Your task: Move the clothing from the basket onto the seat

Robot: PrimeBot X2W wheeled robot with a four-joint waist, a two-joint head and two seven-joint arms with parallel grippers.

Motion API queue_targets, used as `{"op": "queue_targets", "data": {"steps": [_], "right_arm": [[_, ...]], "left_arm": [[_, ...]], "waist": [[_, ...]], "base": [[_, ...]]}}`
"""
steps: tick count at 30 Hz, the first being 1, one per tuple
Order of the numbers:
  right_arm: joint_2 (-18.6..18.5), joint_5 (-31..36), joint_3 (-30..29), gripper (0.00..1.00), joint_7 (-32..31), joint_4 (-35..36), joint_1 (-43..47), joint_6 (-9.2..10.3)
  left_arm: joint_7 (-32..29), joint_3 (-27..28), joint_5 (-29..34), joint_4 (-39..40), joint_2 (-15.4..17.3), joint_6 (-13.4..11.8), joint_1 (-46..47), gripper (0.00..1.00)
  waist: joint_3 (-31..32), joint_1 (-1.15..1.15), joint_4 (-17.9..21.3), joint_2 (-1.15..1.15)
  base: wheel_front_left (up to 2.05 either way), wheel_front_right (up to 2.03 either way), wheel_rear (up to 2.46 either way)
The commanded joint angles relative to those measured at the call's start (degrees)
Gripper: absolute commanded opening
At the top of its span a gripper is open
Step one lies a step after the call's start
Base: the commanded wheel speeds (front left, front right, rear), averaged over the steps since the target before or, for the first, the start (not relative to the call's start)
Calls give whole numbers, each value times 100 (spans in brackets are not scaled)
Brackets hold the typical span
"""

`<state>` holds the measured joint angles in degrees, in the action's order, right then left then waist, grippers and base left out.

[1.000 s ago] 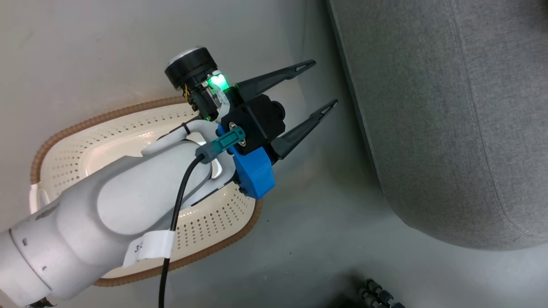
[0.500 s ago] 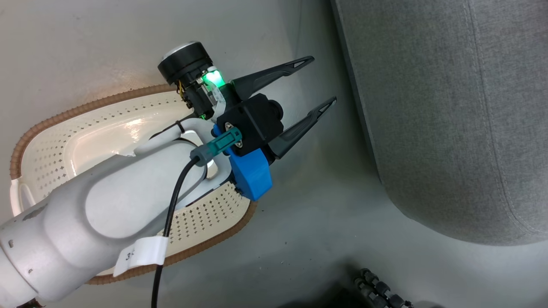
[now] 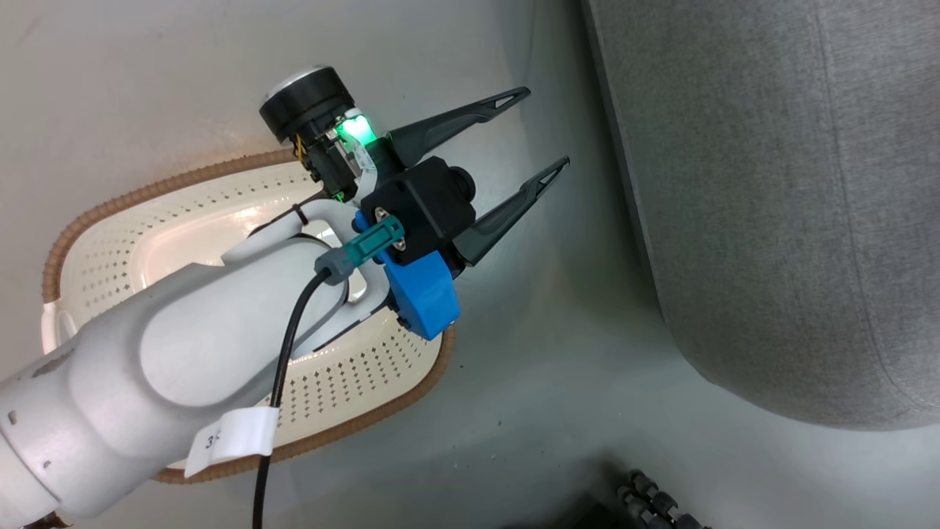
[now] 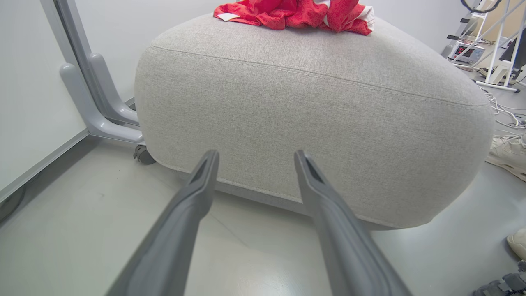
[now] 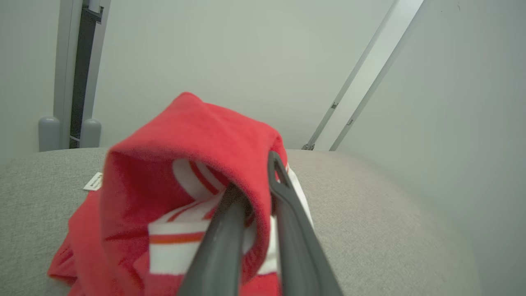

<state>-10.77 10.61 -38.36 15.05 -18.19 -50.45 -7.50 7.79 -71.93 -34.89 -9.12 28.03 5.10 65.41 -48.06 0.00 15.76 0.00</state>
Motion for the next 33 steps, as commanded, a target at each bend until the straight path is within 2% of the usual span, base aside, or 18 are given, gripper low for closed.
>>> {"op": "queue_targets", "data": {"steps": [1, 10, 19, 27, 33], "right_arm": [[-37, -59, 17, 100, 19, 14, 134, 1], [-240, -377, 556, 100, 19, 345, 1213, 1], [-34, -501, 1255, 100, 19, 923, 2433, 1], [241, -582, 2152, 100, 19, 1305, 3044, 0], [387, -702, 2772, 100, 19, 1364, 3302, 0]], "left_arm": [[54, 9, -34, -20, -18, -3, -47, 100], [464, 47, -195, -349, -236, -90, -460, 100], [736, 538, -496, -774, -449, -280, -1309, 100], [745, 2216, 99, -407, -637, -618, -2471, 100], [746, 3393, 730, -317, -875, -707, -3339, 100]], "waist": [[98, 0, 13, 0], [951, 0, -50, 0], [2188, 0, -264, 0], [3079, 0, -680, 0], [3621, 0, -1098, 0]], "base": [[0, 0, 0], [0, 0, 0], [0, 0, 0], [0, 0, 0], [0, 0, 0]]}}
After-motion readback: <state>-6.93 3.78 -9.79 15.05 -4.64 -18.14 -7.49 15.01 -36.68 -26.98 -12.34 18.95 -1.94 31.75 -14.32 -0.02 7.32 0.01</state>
